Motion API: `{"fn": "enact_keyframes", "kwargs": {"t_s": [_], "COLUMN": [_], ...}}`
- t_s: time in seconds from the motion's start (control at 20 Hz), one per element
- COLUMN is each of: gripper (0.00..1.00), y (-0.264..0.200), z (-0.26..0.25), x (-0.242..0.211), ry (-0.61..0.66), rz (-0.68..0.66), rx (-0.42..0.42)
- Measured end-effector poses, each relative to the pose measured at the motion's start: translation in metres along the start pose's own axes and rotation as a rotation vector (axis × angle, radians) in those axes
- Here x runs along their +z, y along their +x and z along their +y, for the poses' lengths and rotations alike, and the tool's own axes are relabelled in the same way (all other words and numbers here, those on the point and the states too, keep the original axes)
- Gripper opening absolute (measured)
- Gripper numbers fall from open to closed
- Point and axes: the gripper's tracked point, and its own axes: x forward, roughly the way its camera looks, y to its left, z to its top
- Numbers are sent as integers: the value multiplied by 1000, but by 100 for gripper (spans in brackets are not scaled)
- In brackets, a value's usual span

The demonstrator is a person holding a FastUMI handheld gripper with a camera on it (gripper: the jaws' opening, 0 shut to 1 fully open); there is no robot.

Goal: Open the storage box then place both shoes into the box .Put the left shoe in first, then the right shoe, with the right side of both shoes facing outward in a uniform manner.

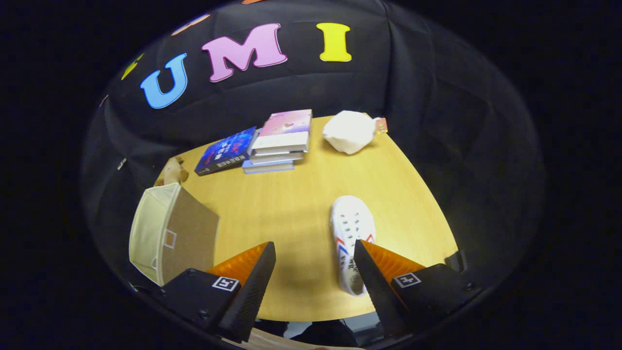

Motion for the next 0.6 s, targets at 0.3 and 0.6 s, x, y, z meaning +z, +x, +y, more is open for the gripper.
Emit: {"fn": "enact_keyframes", "kwargs": {"t_s": [0.3,0.6], "gripper": [99,99], "y": [43,84], "z": [-74,-104], "x": [-32,-67], "ry": [-50,-77], "rz": [114,239], "rx": [-55,-72]}}
